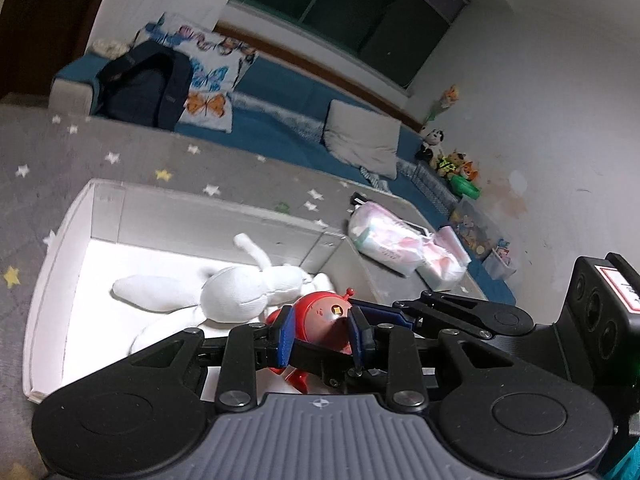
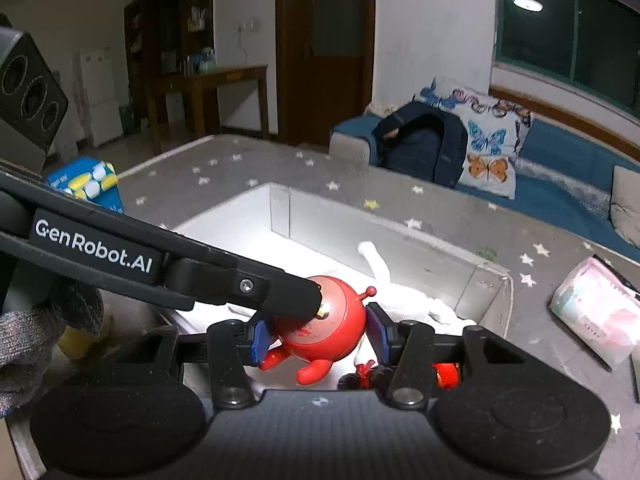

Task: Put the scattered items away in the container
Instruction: 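Carry the red round toy into the box and open the right gripper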

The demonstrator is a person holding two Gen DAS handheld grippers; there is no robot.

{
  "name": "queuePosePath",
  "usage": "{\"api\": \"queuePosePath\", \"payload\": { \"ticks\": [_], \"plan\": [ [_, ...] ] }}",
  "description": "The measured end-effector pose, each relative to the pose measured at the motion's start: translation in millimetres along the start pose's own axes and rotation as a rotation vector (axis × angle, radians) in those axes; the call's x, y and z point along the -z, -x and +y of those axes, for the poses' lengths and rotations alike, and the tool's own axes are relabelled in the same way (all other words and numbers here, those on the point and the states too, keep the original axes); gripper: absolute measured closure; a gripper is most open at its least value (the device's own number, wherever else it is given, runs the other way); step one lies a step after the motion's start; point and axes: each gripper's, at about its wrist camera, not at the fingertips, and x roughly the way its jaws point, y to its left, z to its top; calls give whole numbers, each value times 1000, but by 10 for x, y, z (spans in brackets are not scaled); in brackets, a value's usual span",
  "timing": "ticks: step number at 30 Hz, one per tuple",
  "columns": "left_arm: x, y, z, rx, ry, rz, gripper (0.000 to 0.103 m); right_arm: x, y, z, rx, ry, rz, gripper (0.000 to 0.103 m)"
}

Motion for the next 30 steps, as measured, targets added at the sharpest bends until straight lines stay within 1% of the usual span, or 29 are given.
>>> {"api": "queuePosePath", "payload": {
  "ticks": [4, 13, 21, 30],
  "plan": [
    [-10, -153, 98, -11, 19, 26, 73, 1, -187, -60, -12, -3, 43, 54],
    [5, -318, 216, -18, 43, 67, 73, 49, -393, -128, -33, 0, 115, 54],
    [2, -400, 292, -25, 66, 85, 73, 19, -533, -180, -41, 3, 157, 54],
    [3, -448, 358, -23, 91, 96, 72, 7, -602, -169, -35, 25, 183, 54]
  ]
}}
